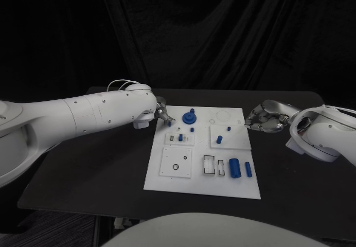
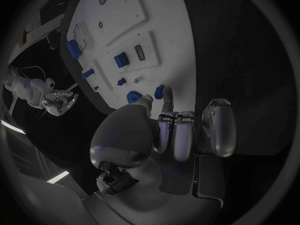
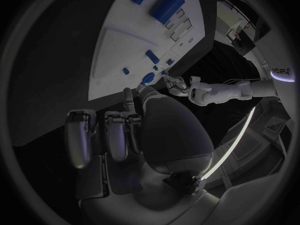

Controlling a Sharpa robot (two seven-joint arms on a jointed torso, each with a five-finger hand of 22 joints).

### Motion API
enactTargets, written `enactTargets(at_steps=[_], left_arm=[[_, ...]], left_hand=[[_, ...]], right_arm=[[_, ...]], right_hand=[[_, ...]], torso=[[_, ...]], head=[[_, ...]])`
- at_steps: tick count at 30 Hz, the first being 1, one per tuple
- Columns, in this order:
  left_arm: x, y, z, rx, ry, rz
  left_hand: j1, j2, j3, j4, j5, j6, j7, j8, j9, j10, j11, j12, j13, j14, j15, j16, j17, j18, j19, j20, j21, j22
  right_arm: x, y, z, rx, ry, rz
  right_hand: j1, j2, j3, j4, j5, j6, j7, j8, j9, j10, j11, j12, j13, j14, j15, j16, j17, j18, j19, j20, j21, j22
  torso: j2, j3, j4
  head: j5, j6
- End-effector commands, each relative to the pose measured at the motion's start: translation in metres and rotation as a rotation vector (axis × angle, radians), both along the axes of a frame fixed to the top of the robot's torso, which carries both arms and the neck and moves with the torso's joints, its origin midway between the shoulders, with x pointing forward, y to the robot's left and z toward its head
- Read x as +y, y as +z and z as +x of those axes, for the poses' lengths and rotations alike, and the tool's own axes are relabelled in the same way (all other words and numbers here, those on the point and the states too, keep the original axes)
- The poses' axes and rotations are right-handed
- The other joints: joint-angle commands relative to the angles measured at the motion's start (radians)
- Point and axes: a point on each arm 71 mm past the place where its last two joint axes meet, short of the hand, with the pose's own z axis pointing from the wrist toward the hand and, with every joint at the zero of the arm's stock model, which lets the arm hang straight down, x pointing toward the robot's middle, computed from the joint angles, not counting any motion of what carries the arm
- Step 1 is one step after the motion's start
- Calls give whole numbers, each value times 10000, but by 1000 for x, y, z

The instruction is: Assemble the parts on the task board

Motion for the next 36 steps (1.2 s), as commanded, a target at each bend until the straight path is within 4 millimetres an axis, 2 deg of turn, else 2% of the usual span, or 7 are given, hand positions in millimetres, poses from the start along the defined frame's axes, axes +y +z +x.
enactTargets(at_steps=[1,6,11,24,29,36], left_arm=[[-4,-3,-2,188,-190,-108],[-4,-5,-2,224,-181,-94],[-4,-5,-2,215,-180,-111],[-3,-5,-1,43,-82,-181],[-2,-4,-1,-54,2,-202],[-2,-4,0,-156,36,-255]], left_hand=[[121,33,-26,-29,77,37,51,-48,-17,1037,63,26,2634,1038,76,26,2627,114,-16,30,-39,1882],[189,43,-15,-55,172,61,46,-66,-31,1037,60,26,2634,1038,76,26,2627,117,-25,36,-48,1880],[269,55,-1,-76,359,79,43,-103,-54,1037,58,26,2634,1038,76,26,2627,121,-36,41,-60,1877],[364,90,33,-98,539,146,25,-108,-56,1037,48,26,2634,1038,73,26,2627,118,-32,44,-38,1883],[427,15,-14,-129,579,258,-29,103,198,1037,5,26,2634,1038,38,26,2627,108,-1,20,30,1900],[412,-14,-92,-81,490,-102,26,211,563,1037,35,26,2634,1038,51,26,2627,109,-12,18,18,1894]], right_arm=[[1,-2,-1,106,-23,-72],[1,-2,-1,114,-19,-74],[0,-2,-1,126,-23,-81],[0,-2,-2,189,-3,-117],[0,-2,-2,200,-9,-124],[0,-3,-2,225,-3,-140]], right_hand=[[100,-14,72,-7,45,14,-3,1,-8,1060,30,-24,2634,1014,49,4,2564,-16,745,60,-63,2445],[100,-14,72,-7,45,14,-3,1,-8,1060,30,-24,2634,1014,49,4,2564,-16,745,60,-63,2445],[100,-14,72,-7,45,14,-3,1,-8,1060,30,-24,2634,1014,49,4,2564,-16,745,60,-63,2445],[114,-22,83,-18,64,11,1,0,-11,1060,32,-24,2634,1014,49,4,2564,-15,742,59,-67,2444],[114,-22,83,-18,64,11,1,0,-11,1060,32,-24,2634,1014,49,4,2564,-15,742,59,-67,2444],[114,-22,83,-18,64,11,1,0,-11,1060,32,-24,2634,1014,49,4,2564,-15,742,59,-67,2444]], torso=[[2,5,-1],[8,1,2],[3,-1,-5],[0,-2,7],[-1,-4,12],[1,-3,2]], head=[[-1,1],[-41,1],[-23,1],[-54,1],[-80,1],[-64,1]])
